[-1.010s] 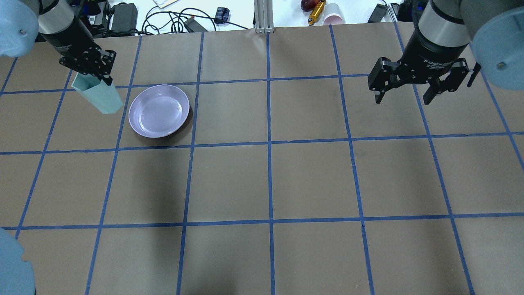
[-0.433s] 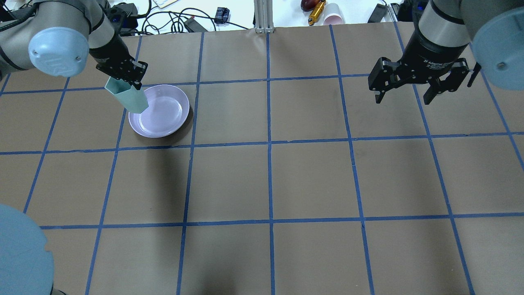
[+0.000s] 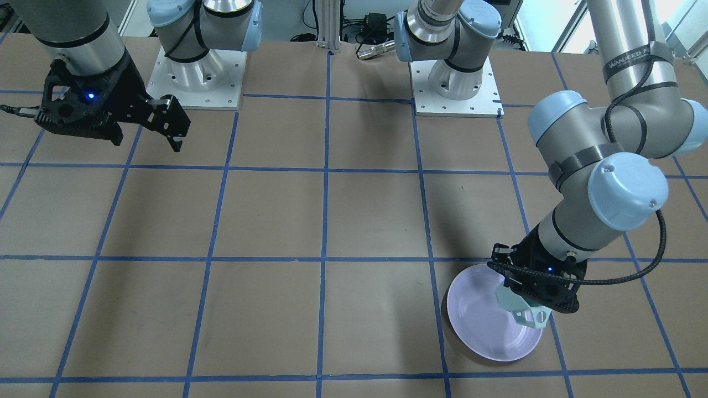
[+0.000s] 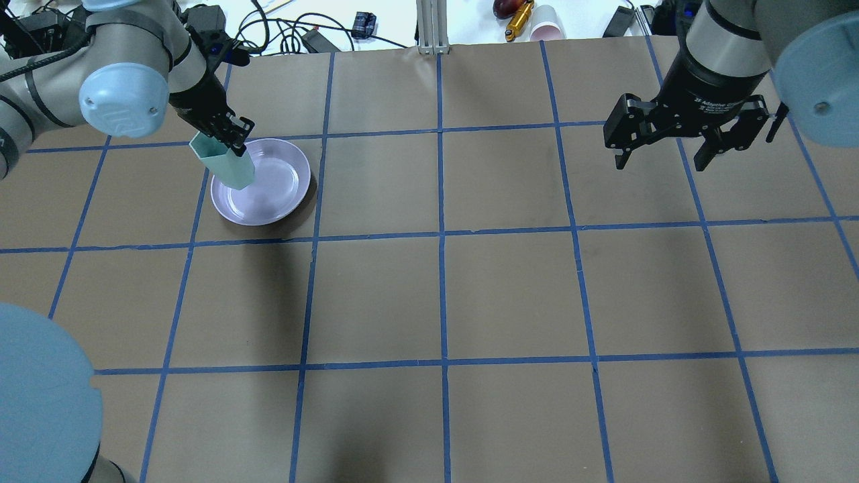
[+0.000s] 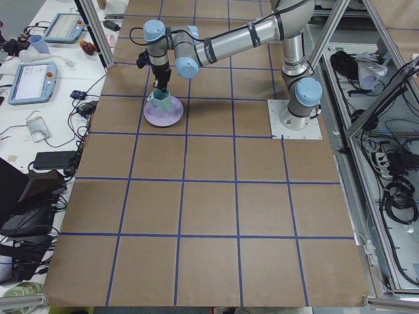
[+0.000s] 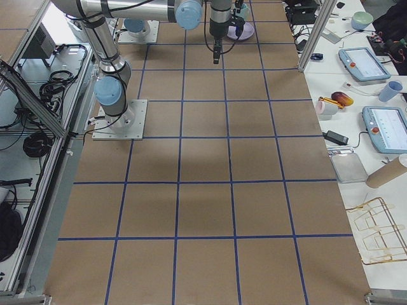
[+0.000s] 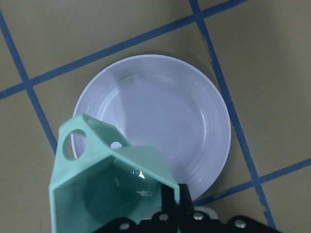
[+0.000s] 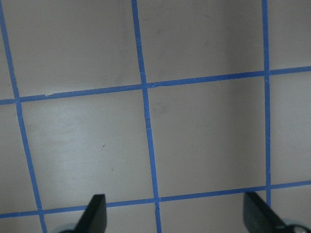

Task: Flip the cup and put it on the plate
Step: 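Carry the upright mug over the lavender plate and lower it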

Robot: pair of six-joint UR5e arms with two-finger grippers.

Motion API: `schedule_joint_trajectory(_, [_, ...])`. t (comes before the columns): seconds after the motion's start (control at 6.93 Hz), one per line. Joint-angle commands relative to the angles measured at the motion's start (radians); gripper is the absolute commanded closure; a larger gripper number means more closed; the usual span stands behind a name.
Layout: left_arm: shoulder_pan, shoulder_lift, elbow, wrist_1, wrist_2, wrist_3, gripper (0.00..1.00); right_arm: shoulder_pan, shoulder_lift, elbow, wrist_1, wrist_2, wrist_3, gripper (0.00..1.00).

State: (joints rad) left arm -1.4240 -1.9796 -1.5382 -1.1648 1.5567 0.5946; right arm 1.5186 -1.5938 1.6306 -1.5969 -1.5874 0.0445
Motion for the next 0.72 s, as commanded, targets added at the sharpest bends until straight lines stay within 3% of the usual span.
schedule_joint_trajectory(0.0, [-0.007, -0.021, -0.058, 0.1, -0.001, 0.074, 1.0, 0.0, 0.0, 0.0, 0.0, 0.0, 0.0, 0.0])
schedule_joint_trajectory(0.29, [-0.007, -0.027, -0.082, 0.126, -0.003, 0.073, 1.0, 0.0, 0.0, 0.0, 0.0, 0.0, 0.0, 0.0])
schedule_joint_trajectory(0.43, [-0.009, -0.025, -0.083, 0.126, -0.004, 0.067, 0.8, 0.0, 0.0, 0.0, 0.0, 0.0, 0.0, 0.0])
schedule_joint_trajectory(0.58, [-0.012, -0.021, -0.086, 0.126, -0.029, 0.065, 0.19, 0.0, 0.0, 0.0, 0.0, 0.0, 0.0, 0.0])
